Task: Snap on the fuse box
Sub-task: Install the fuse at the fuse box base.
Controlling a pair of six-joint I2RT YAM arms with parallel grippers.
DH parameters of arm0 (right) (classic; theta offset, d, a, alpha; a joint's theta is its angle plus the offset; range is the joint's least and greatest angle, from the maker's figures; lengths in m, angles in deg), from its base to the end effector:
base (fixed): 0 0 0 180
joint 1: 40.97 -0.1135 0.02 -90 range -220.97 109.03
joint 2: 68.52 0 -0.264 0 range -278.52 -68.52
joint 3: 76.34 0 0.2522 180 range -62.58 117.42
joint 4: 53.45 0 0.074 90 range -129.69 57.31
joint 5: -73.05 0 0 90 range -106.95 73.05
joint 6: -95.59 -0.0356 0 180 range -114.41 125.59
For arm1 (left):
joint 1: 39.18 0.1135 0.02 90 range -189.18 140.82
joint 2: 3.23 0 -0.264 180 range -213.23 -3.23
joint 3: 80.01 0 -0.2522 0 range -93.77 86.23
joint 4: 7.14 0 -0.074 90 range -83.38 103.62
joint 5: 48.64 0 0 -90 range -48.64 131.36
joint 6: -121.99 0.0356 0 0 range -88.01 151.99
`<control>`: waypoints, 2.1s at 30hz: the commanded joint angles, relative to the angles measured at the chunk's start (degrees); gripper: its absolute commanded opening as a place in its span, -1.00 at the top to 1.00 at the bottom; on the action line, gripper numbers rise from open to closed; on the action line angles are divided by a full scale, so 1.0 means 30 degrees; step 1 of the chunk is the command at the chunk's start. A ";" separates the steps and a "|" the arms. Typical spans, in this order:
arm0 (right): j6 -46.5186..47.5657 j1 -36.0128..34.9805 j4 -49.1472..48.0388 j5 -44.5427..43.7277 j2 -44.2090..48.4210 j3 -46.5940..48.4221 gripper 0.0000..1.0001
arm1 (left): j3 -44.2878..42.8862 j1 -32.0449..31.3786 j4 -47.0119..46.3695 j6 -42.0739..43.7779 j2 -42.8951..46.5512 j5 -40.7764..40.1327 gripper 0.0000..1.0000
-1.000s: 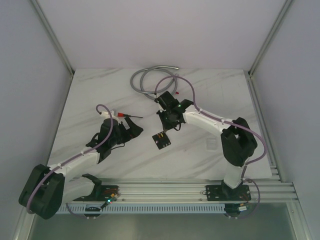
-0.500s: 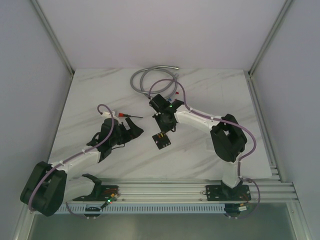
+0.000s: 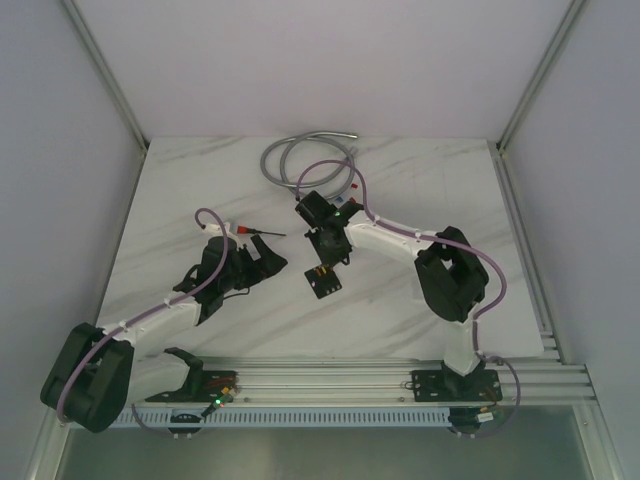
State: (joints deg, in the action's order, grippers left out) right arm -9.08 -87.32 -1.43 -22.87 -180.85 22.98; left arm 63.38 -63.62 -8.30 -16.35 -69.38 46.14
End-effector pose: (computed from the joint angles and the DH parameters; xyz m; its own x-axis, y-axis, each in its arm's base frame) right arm 0.2872 0.2957 0.2017 -0.7800 -0.4527 -0.4321 -0.5087 0.8608 0.0165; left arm 0.2072 -0.0974 0.1786 -0.6455 -0.5244 -0.5552 -0.0049 0.7298 -0.6836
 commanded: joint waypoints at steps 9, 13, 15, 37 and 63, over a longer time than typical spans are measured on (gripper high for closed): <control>0.0088 -0.0166 -0.0195 -0.0390 -0.0418 0.0661 1.00 | -0.0442 0.0097 0.0168 0.0259 0.0054 0.0390 -1.00; 0.0095 -0.0166 -0.0208 -0.0357 -0.0524 0.0605 1.00 | -0.0389 0.0114 0.0168 0.0256 0.0051 0.0445 -1.00; 0.0123 -0.0170 -0.0210 -0.0371 -0.0515 0.0599 1.00 | -0.0382 0.0122 0.0177 0.0262 0.0103 0.0460 -1.00; 0.0157 -0.0195 -0.0415 -0.0761 -0.0690 0.0219 1.00 | -0.0360 0.0111 0.0150 0.0204 0.0221 0.0645 -1.00; 0.0000 -0.0309 -0.0629 -0.0438 0.0519 -0.0038 0.41 | -0.0229 0.0121 0.0150 0.0023 0.0643 0.0831 -1.00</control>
State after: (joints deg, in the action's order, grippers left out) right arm -9.11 -87.87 -2.76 -23.70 -181.86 22.98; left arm 63.38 -63.60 -8.30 -16.37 -68.81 47.84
